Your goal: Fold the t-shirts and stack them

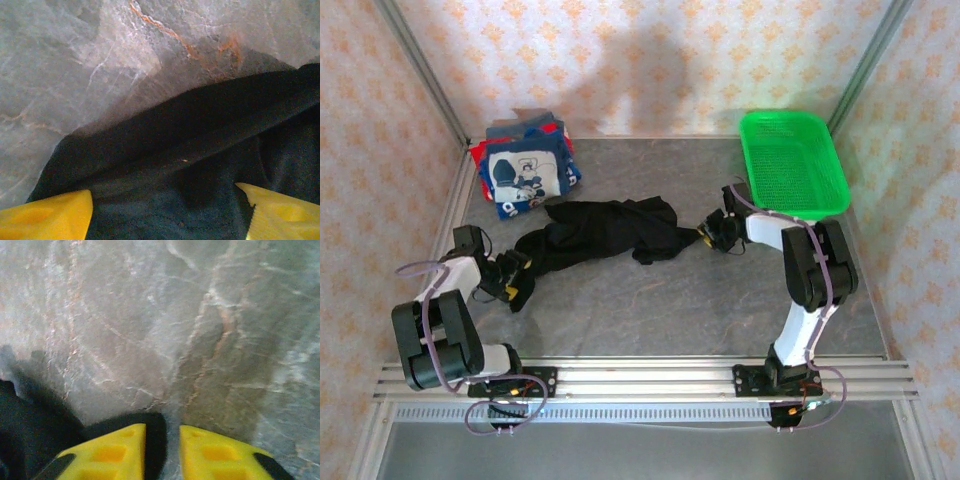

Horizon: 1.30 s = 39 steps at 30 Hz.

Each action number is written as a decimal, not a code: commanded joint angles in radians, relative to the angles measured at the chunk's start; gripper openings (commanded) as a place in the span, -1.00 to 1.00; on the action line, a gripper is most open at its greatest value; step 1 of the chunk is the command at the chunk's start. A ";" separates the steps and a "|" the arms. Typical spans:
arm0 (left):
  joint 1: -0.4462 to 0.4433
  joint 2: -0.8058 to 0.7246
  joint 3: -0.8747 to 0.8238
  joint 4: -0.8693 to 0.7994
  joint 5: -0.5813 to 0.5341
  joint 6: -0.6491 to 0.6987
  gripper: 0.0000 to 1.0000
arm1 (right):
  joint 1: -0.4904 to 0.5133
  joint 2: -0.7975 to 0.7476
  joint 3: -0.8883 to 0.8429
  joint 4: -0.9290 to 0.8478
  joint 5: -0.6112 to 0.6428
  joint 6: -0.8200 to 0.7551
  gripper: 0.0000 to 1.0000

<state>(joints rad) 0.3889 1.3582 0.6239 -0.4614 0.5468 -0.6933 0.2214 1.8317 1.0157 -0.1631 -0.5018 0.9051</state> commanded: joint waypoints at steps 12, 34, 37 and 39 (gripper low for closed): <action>0.009 0.027 0.087 -0.004 0.015 0.068 -1.00 | 0.013 -0.092 0.111 0.079 0.020 -0.026 -1.00; -0.053 0.010 0.993 -0.201 0.117 0.017 -1.00 | -0.125 -0.318 0.761 -0.433 0.179 -0.389 -1.00; -0.067 0.006 1.005 -0.158 0.128 -0.021 -1.00 | -0.127 -0.317 0.834 -0.475 0.183 -0.399 -1.00; -0.085 0.003 1.025 -0.181 0.118 -0.007 -1.00 | -0.126 -0.320 0.875 -0.501 0.174 -0.407 -1.00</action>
<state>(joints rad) 0.3202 1.3697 1.6070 -0.6449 0.6559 -0.6846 0.0971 1.5143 1.8267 -0.5930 -0.3504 0.5407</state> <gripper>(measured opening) 0.040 0.051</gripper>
